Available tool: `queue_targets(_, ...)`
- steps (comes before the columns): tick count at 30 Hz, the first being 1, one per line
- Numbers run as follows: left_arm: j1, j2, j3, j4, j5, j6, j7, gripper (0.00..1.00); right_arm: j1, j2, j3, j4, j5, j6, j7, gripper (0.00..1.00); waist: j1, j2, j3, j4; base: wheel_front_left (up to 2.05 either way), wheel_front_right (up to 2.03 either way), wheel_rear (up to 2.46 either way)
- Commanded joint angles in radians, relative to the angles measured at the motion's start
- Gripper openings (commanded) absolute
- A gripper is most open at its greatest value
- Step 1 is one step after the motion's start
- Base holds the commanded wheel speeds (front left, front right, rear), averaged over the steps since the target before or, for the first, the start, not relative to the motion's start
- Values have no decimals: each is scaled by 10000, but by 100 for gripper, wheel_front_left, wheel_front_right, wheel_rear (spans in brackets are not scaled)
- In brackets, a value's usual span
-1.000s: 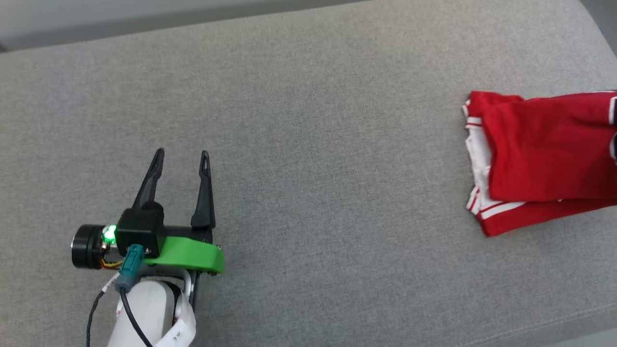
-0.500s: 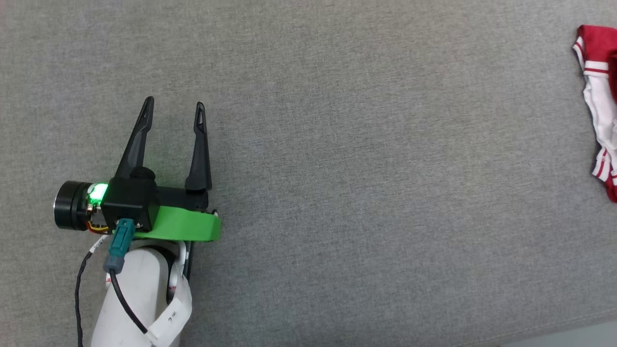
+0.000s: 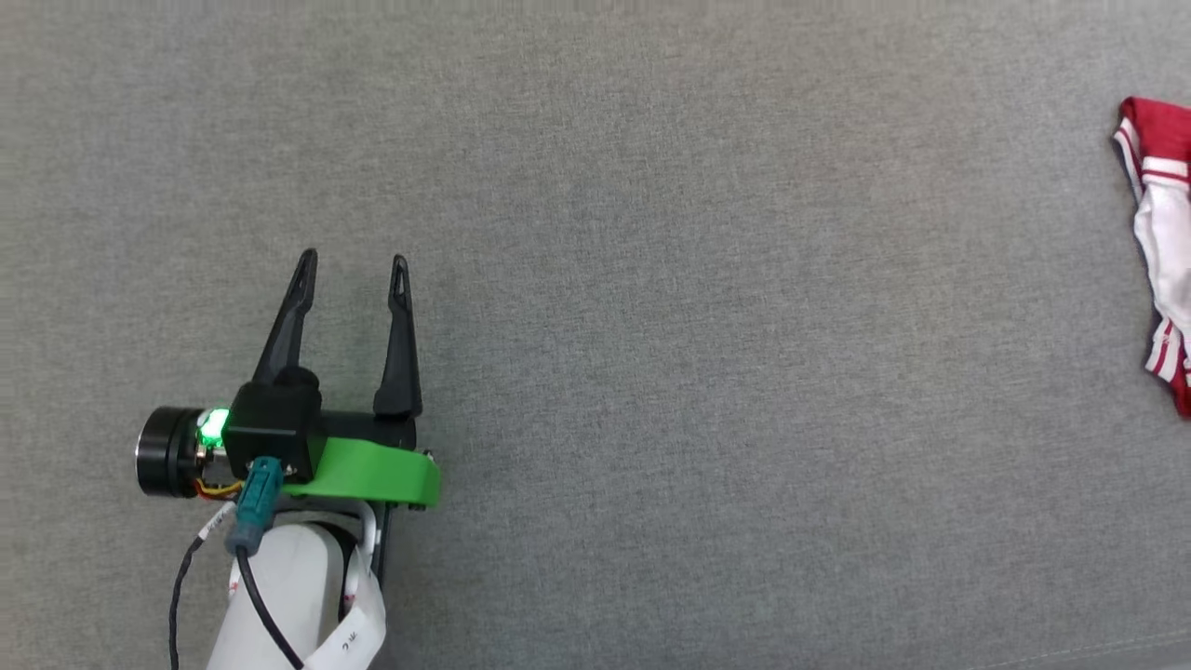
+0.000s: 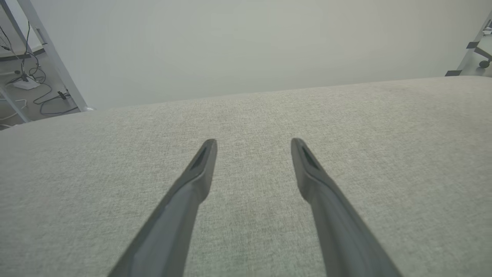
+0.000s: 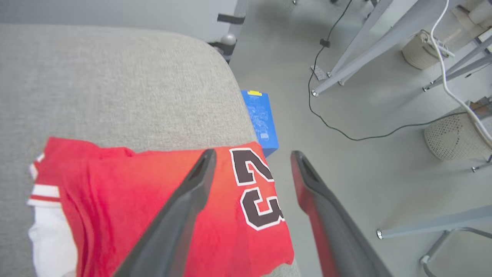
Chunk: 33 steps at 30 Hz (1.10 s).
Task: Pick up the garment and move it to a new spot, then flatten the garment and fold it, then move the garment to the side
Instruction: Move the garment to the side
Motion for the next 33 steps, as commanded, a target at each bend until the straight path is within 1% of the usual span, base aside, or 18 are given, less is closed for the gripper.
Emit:
queue_targets(1,240,-39,41,23,-113,85,-59,100,209,100,-135,-270,129,-7,-422,100,-1,0,-994,251,0,0,0)
queue_targets(4,672,-71,169,61,-222,175,-59,100,520,497,-346,-975,-2,-7,-1440,100,-1,0,-1534,289,0,0,0)
queue_targets(6,979,-85,271,68,-302,223,-59,100,743,924,-561,-1539,-39,-7,-2076,100,-1,0,-1870,323,0,0,0)
queue_targets(7,1129,-81,325,64,-334,238,-59,100,893,1078,-562,-1930,-251,-7,-2378,100,-1,0,-2036,357,0,0,0)
queue_targets(10,1488,-71,430,41,-379,275,-59,100,1331,1854,-750,-3036,-398,-7,-2834,100,-1,0,-2482,493,0,0,0)
queue_targets(15,1853,-111,429,70,-443,269,-59,100,2191,2817,-949,-4636,-842,-7,-3478,100,-1,0,-3069,846,0,0,0)
queue_targets(18,2003,-135,419,103,-476,270,-59,100,2825,3518,-982,-5432,-1209,-7,-3800,100,-1,0,-3329,1061,0,0,0)
queue_targets(24,2259,-97,514,225,-560,302,-59,100,4056,4746,-829,-6328,-1678,-7,-4207,100,-1,0,-3697,1284,0,0,0)
queue_targets(31,2509,-24,519,348,-630,283,-59,100,5620,5742,-528,-6311,-1665,-7,-4472,100,-1,0,-4079,1415,0,0,0)
queue_targets(33,2577,-38,496,367,-655,293,-59,100,6099,6028,-611,-6233,-1552,-7,-4510,100,-1,0,-4174,1431,0,0,0)
